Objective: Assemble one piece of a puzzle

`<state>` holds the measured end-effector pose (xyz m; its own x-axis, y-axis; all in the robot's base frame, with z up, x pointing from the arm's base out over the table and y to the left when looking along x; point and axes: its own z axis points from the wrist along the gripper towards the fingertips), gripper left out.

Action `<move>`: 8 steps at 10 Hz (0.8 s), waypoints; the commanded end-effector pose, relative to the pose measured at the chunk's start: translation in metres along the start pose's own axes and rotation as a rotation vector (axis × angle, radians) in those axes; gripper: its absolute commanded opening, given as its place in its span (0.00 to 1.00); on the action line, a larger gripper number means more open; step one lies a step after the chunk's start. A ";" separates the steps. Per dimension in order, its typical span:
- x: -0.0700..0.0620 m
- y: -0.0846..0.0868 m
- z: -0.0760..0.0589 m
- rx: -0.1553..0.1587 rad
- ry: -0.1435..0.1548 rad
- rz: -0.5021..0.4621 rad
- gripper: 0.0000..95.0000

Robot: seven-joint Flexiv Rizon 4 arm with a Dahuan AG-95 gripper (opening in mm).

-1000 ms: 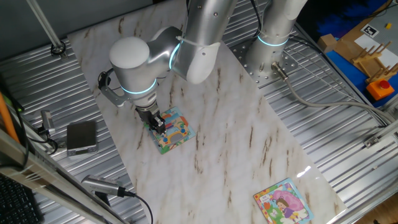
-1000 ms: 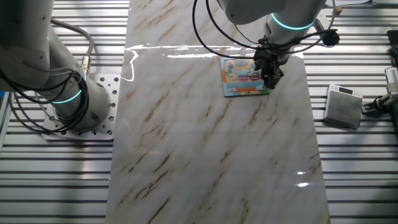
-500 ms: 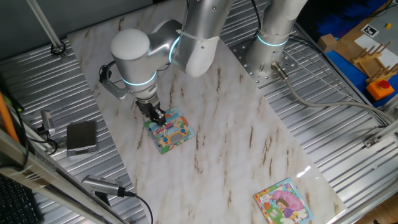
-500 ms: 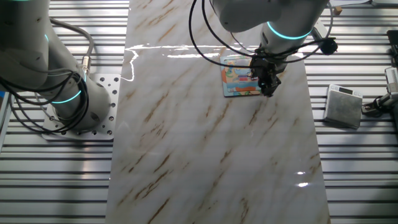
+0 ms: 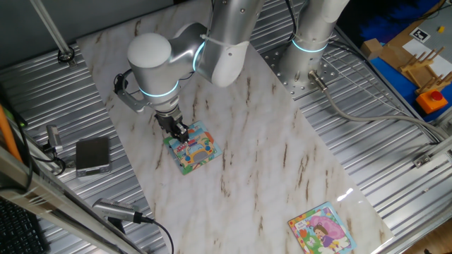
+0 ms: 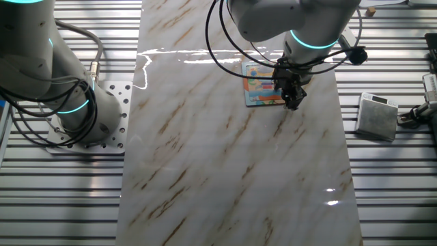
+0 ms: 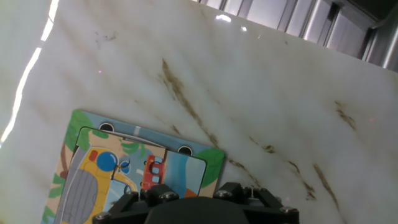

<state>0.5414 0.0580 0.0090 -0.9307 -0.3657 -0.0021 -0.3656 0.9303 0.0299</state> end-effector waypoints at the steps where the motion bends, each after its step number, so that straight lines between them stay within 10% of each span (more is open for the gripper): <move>1: 0.001 0.000 0.001 0.000 0.000 0.004 0.60; 8: 0.001 0.000 0.000 0.000 -0.001 -0.001 0.60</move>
<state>0.5403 0.0571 0.0093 -0.9303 -0.3667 -0.0029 -0.3666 0.9298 0.0310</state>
